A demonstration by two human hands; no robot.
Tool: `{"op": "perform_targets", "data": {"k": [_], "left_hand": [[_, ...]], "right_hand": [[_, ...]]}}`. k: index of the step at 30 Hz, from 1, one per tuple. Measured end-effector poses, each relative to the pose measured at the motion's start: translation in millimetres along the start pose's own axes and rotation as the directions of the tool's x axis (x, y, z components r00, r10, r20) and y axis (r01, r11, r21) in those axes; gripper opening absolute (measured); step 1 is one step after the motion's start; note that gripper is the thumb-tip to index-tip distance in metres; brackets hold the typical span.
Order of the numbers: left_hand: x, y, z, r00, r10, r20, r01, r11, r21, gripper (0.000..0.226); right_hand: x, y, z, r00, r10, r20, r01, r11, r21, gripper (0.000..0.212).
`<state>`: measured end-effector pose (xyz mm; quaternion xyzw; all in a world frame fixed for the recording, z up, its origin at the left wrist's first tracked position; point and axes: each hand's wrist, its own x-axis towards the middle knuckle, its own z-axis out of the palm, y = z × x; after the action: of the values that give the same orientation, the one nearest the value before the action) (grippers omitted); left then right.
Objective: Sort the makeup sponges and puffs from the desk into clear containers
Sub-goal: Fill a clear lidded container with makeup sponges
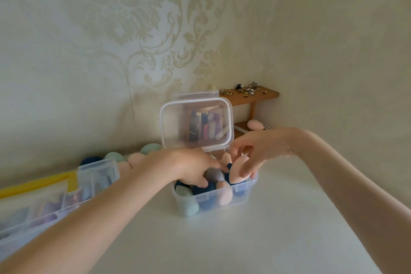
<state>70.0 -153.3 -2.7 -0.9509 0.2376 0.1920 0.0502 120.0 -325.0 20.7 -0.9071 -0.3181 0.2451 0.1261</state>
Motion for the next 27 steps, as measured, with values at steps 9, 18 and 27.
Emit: {"op": "perform_targets", "data": {"k": [9, 18, 27], "left_hand": [[-5, 2, -4, 0.999, 0.004, 0.046, -0.005, 1.000, 0.008, 0.048], [-3, -2, -6, 0.997, -0.019, 0.081, 0.021, 1.000, -0.022, 0.043], [3, -7, 1, 0.997, -0.001, 0.073, -0.001, 1.000, 0.025, 0.043]], "right_hand": [[-2, -7, 2, 0.997, -0.004, -0.079, 0.007, 0.999, 0.036, 0.021], [14, -30, 1, 0.976, 0.106, 0.192, -0.031, 0.934, -0.357, 0.035], [34, -23, 35, 0.998, 0.068, -0.003, -0.063, 0.913, -0.402, 0.023]]}}
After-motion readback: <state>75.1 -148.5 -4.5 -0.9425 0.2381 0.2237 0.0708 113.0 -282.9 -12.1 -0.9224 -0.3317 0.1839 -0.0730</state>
